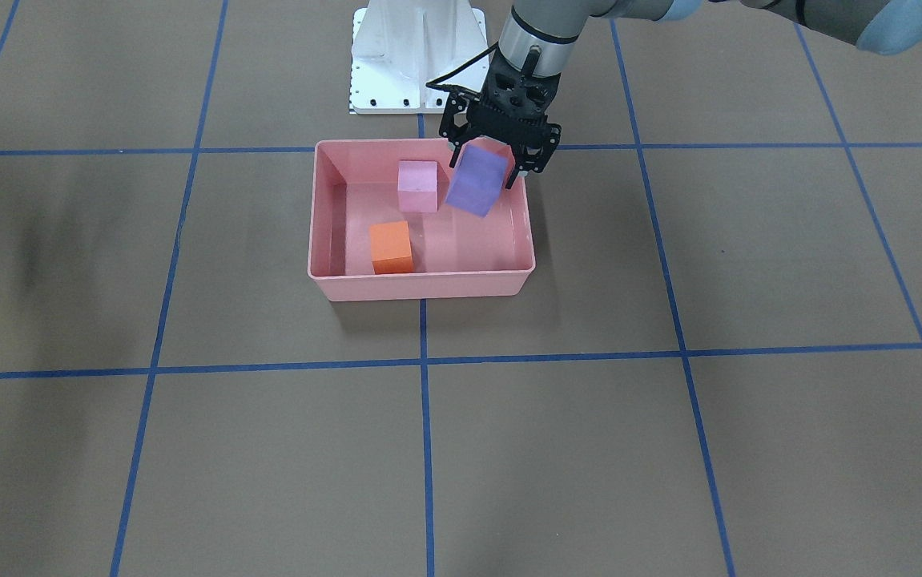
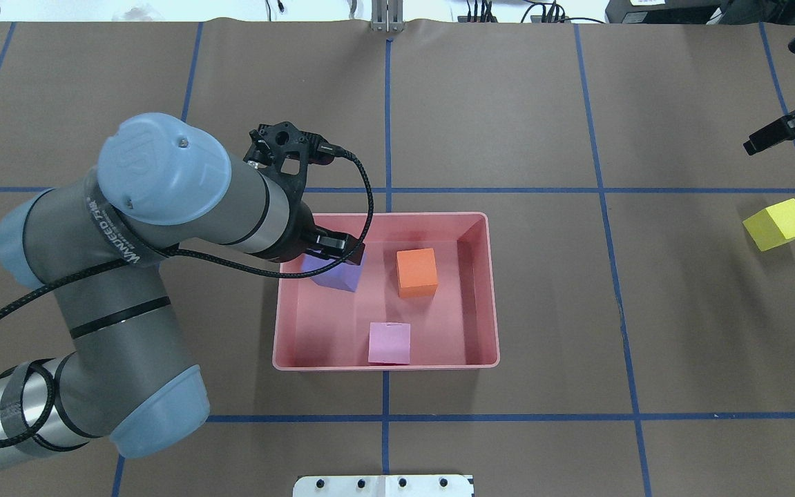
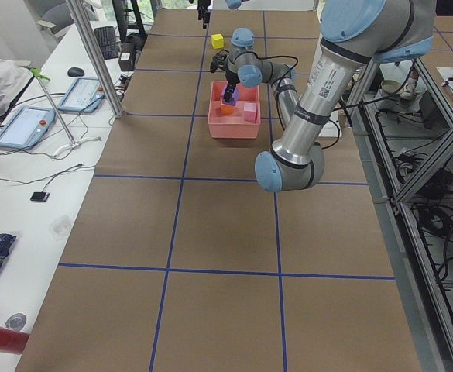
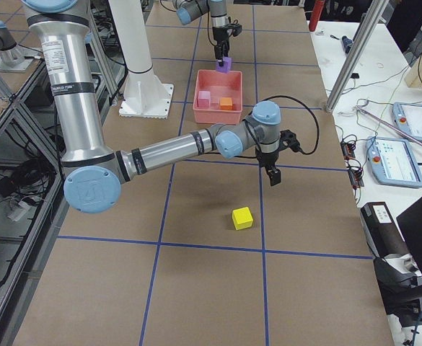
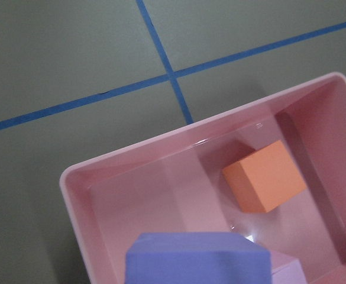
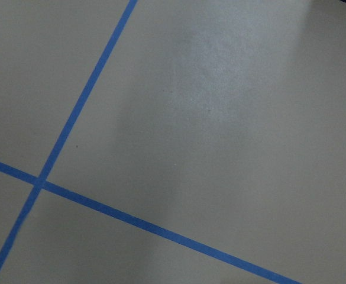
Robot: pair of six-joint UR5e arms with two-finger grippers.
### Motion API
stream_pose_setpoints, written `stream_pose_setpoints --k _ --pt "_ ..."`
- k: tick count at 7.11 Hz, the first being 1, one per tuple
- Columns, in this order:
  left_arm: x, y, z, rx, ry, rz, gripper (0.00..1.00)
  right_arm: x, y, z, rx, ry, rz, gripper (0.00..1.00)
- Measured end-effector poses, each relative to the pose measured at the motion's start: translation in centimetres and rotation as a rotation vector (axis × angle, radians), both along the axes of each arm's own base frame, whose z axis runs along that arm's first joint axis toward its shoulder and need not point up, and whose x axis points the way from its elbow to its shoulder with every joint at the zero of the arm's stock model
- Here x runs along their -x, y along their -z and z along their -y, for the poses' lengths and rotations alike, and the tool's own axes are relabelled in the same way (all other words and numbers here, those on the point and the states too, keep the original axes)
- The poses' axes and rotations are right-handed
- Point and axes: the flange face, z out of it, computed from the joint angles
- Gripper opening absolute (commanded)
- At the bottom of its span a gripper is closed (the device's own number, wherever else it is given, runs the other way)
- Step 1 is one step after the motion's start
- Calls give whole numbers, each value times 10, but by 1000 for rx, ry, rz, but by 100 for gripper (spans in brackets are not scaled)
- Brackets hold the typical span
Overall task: Place blocks into pink bin with both arms
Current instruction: 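Carry the dark purple cube into the pink bin and release it with the left gripper, then grasp the yellow cube with the right gripper while the left arm withdraws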
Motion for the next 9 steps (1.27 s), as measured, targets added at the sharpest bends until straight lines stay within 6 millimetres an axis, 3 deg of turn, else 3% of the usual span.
stream_pose_setpoints --k 1,5,9 --pt "-1 3 1 6 5 -3 100 -3 -15 -7 -2 8 -1 100" --pt "-2 6 1 4 7 -5 100 -14 -124 -39 -50 -13 45 100" --pt "-1 3 1 5 8 -1 100 -9 -151 -60 -3 -118 109 100"
